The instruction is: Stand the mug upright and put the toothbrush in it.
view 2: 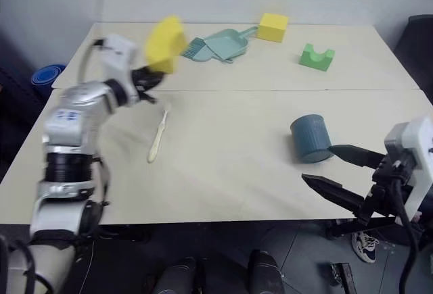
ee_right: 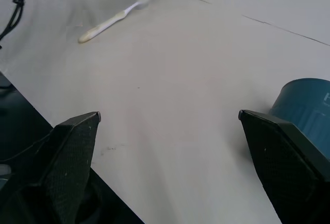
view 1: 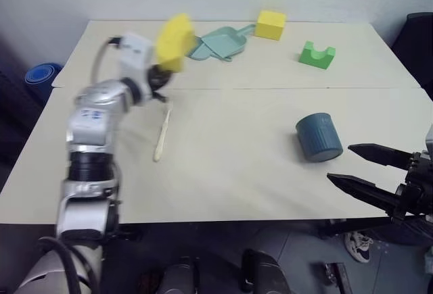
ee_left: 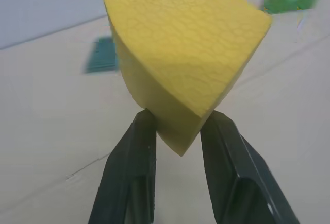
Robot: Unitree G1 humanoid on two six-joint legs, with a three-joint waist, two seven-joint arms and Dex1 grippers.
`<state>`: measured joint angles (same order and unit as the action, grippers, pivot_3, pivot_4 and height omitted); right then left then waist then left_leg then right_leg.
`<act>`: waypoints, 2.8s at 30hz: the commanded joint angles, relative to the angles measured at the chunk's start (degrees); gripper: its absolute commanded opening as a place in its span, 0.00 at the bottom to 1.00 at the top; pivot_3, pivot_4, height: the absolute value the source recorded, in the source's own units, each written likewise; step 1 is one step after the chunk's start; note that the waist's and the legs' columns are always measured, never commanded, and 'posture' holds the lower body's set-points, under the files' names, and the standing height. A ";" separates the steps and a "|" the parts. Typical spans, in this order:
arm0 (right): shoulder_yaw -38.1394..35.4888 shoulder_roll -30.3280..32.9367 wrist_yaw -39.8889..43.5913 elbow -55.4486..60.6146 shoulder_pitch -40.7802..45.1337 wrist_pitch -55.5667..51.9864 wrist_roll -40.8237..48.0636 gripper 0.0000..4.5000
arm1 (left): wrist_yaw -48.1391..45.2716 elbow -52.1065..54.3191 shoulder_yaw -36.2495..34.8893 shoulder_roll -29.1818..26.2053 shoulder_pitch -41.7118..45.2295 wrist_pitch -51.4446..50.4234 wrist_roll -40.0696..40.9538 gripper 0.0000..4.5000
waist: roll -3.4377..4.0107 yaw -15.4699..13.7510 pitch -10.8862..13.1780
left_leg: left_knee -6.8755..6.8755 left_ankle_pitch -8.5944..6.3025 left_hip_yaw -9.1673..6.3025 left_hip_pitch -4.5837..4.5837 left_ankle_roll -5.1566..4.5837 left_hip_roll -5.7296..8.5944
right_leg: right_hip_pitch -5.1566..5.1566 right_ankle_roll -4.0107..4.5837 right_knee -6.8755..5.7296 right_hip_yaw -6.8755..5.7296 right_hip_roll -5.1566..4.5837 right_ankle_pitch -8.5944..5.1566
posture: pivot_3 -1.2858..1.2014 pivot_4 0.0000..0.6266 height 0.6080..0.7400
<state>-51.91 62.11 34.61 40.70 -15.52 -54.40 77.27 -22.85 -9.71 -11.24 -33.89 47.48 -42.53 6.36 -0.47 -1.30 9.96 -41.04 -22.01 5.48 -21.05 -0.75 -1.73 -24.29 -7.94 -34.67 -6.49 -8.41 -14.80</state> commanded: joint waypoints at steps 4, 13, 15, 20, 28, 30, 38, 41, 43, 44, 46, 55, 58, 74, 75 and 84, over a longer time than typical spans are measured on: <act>11.76 3.01 7.21 -5.75 8.86 3.85 -5.47 1.00 | 3.31 2.51 -13.77 -10.29 -14.67 -1.36 -0.55 0.23 | -0.13 -0.23 0.02 | 0.00 -0.02 -0.01 -0.02 0.02 0.00 | 0.00 0.00 0.04 -0.01 0.00 0.00 | 0.52 0.24 1.00; 23.08 4.58 16.62 -8.80 23.03 4.54 -6.66 1.00 | 5.05 4.71 -17.29 -6.31 -25.73 -0.07 1.65 0.23 | -0.34 -1.49 0.05 | -0.17 -0.03 -0.17 -0.12 0.04 0.01 | 0.07 -0.05 0.04 -0.12 -0.05 0.03 | 0.52 0.24 1.00; 24.18 4.51 17.05 -9.22 24.72 4.23 -7.10 1.00 | 5.46 3.47 -17.25 -6.19 -26.30 0.75 1.55 0.29 | -0.34 -1.28 0.05 | -0.16 -0.04 -0.15 -0.10 0.06 0.01 | 0.07 -0.05 0.03 -0.14 -0.04 0.03 | 0.52 0.24 1.00; 24.82 4.26 17.55 -9.58 25.99 3.37 -7.98 1.00 | 5.30 4.03 -18.37 -6.00 -26.98 0.23 3.23 0.62 | -0.34 -1.04 0.05 | -0.14 -0.04 -0.14 -0.08 0.07 0.00 | 0.06 -0.05 0.01 -0.16 -0.04 0.03 | 0.52 0.24 1.00; 22.21 3.98 17.89 -9.55 23.10 2.18 -10.34 1.00 | -11.23 15.83 -23.76 -15.04 -37.80 -11.08 15.34 0.99 | -0.36 -0.01 0.05 | -0.09 -0.07 -0.14 -0.08 0.11 -0.04 | 0.00 -0.04 -0.05 -0.17 -0.04 0.02 | 0.52 0.24 1.00; 20.34 3.98 18.11 -9.70 21.42 1.80 -11.02 1.00 | -18.60 20.68 -27.69 -19.96 -42.34 -14.10 19.91 0.99 | -0.35 0.07 0.06 | -0.04 -0.09 -0.11 -0.10 0.14 -0.06 | -0.06 -0.04 -0.05 -0.15 -0.03 0.02 | 0.52 0.24 1.00; 14.37 2.95 13.42 -15.28 18.12 -0.02 -15.61 1.00 | -38.26 27.38 -24.11 -30.54 -26.51 -21.89 46.80 0.99 | -0.14 -1.01 0.02 | -0.13 -0.10 -0.07 -0.09 0.17 -0.03 | 0.03 0.03 0.07 -0.08 -0.05 -0.02 | 0.52 0.24 1.00; 17.22 2.91 7.12 -20.84 20.98 -1.12 -19.48 1.00 | -39.11 29.12 -8.93 -26.07 -14.44 -18.33 46.28 0.99 | -0.03 -0.81 -0.02 | -0.12 -0.10 0.00 -0.01 0.17 -0.01 | 0.05 0.03 -0.01 -0.03 -0.04 -0.01 | 0.52 0.24 1.00; 20.90 3.22 3.41 -25.56 24.51 -2.52 -22.49 1.00 | -40.40 28.10 -1.25 -23.15 -8.70 -15.87 43.88 0.99 | -0.03 -0.41 -0.02 | -0.13 -0.09 0.06 0.08 0.16 0.01 | 0.08 0.03 -0.08 -0.03 -0.03 -0.01 | 0.52 0.24 1.00; 23.46 2.93 1.75 -28.73 27.18 -2.71 -24.69 1.00 | -41.12 27.08 1.75 -21.73 -6.41 -14.50 42.55 0.99 | -0.03 -0.16 -0.02 | -0.12 -0.08 0.09 0.04 0.15 0.01 | 0.08 0.03 -0.04 -0.03 -0.02 -0.01 | 0.52 0.24 1.00; 27.66 2.18 -1.30 -34.21 32.40 -4.09 -27.89 1.00 | -42.87 25.45 6.11 -19.95 -3.18 -12.59 40.98 0.99 | -0.03 0.45 -0.01 | -0.06 -0.08 0.12 0.05 0.15 0.01 | 0.00 0.03 -0.09 -0.03 -0.01 -0.01 | 0.52 0.24 1.00; 39.53 -5.46 -3.95 -57.32 53.25 -4.22 -39.40 0.91 | -46.59 23.12 13.54 -15.10 2.56 -6.60 36.83 1.00 | 0.22 1.74 0.13 | 0.13 -0.06 0.30 -0.14 0.13 -0.04 | -0.31 0.03 0.02 0.01 0.04 -0.02 | 0.52 0.24 1.00; 44.18 -6.56 -0.85 -61.22 55.49 -2.78 -43.52 0.73 | -46.15 24.10 13.57 -14.44 2.16 -6.43 36.61 1.00 | 0.21 1.38 0.14 | 0.07 -0.06 0.28 -0.17 0.13 -0.04 | -0.29 0.01 0.04 0.02 0.03 -0.01 | 0.52 0.24 1.00; 50.34 -10.38 10.02 -72.84 60.28 1.16 -54.03 0.73 | -44.59 27.15 13.27 -13.91 -0.17 -7.81 37.69 1.00 | 0.26 1.57 0.16 | 0.02 -0.06 0.22 -0.19 0.13 -0.05 | -0.28 0.00 -0.01 0.02 0.03 -0.01 | 0.52 0.24 1.00; 50.68 -10.91 10.18 -72.82 60.38 0.94 -54.37 0.73 | -45.06 26.51 13.76 -13.70 -0.14 -7.32 37.29 1.00 | 0.26 1.49 0.16 | 0.02 -0.06 0.22 -0.19 0.12 -0.05 | -0.28 0.00 -0.01 0.02 0.03 -0.01 | 0.52 0.24 1.00; 54.09 -15.63 10.97 -76.67 61.80 4.53 -60.47 0.73 | -49.51 15.93 18.67 -10.53 6.77 -1.23 30.51 1.00 | 0.25 1.73 0.15 | -0.04 -0.05 0.22 -0.13 0.14 -0.05 | -0.22 0.01 -0.05 0.00 0.04 -0.01 | 0.52 0.24 1.00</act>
<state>1.28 47.46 45.09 -34.32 46.59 -50.48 18.00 -71.34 6.59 7.62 -44.69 52.87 -45.33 37.78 -0.22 0.43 10.10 -41.07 -22.07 5.70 -21.17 -0.61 -1.78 -24.50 -7.93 -34.72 -6.49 -8.36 -14.81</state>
